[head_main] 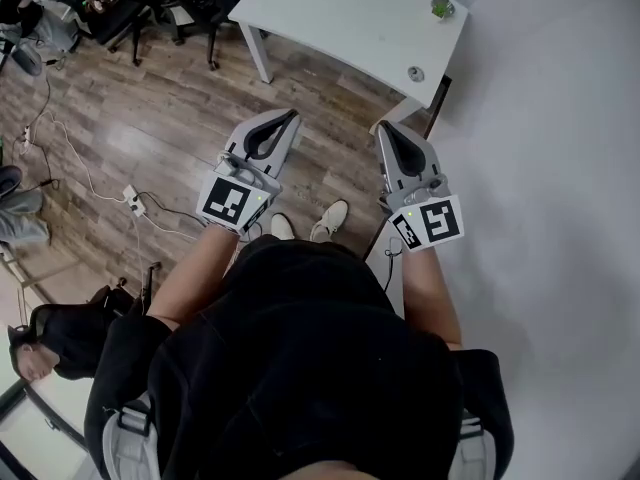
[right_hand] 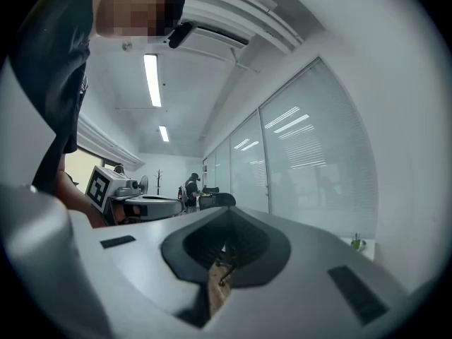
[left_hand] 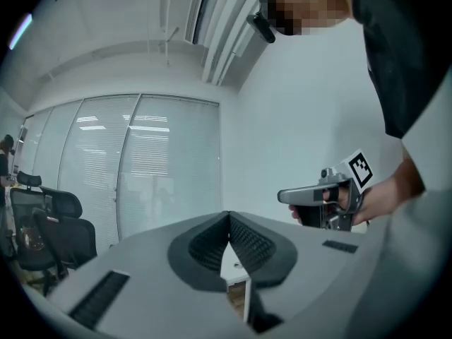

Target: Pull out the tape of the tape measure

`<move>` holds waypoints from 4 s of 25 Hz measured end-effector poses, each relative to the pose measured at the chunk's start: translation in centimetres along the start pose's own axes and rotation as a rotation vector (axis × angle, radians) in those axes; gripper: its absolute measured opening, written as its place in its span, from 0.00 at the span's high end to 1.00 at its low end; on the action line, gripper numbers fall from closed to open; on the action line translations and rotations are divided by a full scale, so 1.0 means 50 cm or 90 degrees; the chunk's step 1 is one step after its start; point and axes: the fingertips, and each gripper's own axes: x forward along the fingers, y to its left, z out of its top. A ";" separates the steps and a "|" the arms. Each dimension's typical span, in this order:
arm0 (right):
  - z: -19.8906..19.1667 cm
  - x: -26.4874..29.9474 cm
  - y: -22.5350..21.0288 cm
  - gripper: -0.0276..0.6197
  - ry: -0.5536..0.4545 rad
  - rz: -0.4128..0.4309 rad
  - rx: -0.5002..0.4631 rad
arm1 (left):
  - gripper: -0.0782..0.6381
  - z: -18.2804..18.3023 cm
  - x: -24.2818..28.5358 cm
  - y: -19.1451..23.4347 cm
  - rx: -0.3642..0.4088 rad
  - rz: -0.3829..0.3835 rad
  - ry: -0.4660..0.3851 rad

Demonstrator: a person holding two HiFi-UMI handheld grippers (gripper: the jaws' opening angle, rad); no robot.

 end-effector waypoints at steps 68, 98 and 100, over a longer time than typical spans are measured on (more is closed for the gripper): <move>-0.021 -0.015 -0.106 0.32 0.010 0.044 0.023 | 0.33 -0.010 0.124 -0.048 -0.016 -0.055 0.012; -0.059 0.125 -0.219 0.32 0.037 0.055 0.037 | 0.33 -0.023 0.311 0.048 -0.024 -0.101 0.013; -0.058 0.157 -0.228 0.32 0.041 0.048 0.033 | 0.33 -0.022 0.326 0.078 -0.025 -0.111 0.011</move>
